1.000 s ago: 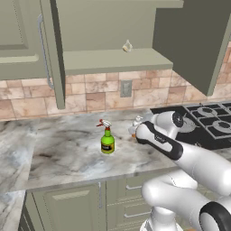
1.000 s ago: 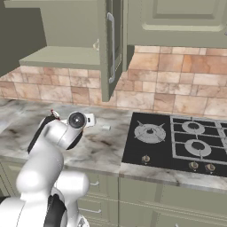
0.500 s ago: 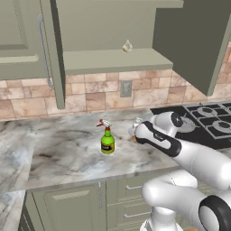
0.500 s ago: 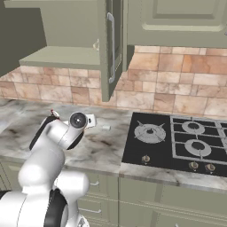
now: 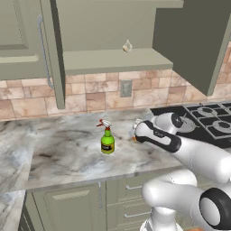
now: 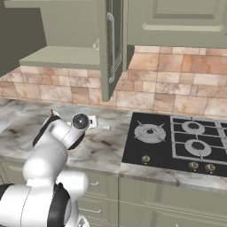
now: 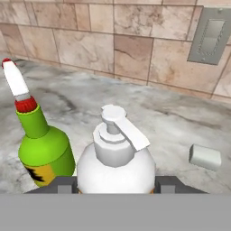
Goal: Pick the soap dispenser and spray from the cabinet and place them on the counter.
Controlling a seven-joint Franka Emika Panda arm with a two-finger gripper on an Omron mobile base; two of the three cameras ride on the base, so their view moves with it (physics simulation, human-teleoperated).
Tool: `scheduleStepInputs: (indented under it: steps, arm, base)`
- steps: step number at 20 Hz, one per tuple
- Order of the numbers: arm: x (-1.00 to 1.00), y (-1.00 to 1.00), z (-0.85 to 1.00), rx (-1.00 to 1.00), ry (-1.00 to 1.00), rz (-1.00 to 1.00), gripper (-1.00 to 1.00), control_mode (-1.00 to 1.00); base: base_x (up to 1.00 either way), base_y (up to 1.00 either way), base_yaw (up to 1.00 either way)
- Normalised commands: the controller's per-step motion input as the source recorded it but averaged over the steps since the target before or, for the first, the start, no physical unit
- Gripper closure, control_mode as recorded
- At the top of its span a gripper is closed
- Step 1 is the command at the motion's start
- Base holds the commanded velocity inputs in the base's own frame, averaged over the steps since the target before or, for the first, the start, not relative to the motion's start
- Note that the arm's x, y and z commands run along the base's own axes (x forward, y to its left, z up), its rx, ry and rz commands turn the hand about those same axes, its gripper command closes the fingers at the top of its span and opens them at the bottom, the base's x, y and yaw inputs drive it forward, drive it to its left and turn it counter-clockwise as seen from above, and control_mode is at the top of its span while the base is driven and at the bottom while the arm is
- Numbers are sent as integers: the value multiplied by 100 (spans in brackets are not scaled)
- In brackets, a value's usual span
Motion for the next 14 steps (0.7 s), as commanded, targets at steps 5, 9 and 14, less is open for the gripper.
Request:
scheduleStepInputs:
  steps: [5,9,14]
  arm:
    - [0,0,-26,0,-4,1,100,-100]
    - [0,0,-11,0,-5,1,100,-100]
    - [0,0,-5,0,-1,0,100,-100]
  base:
    - [0,0,0]
    - [0,0,0]
    - [0,0,0]
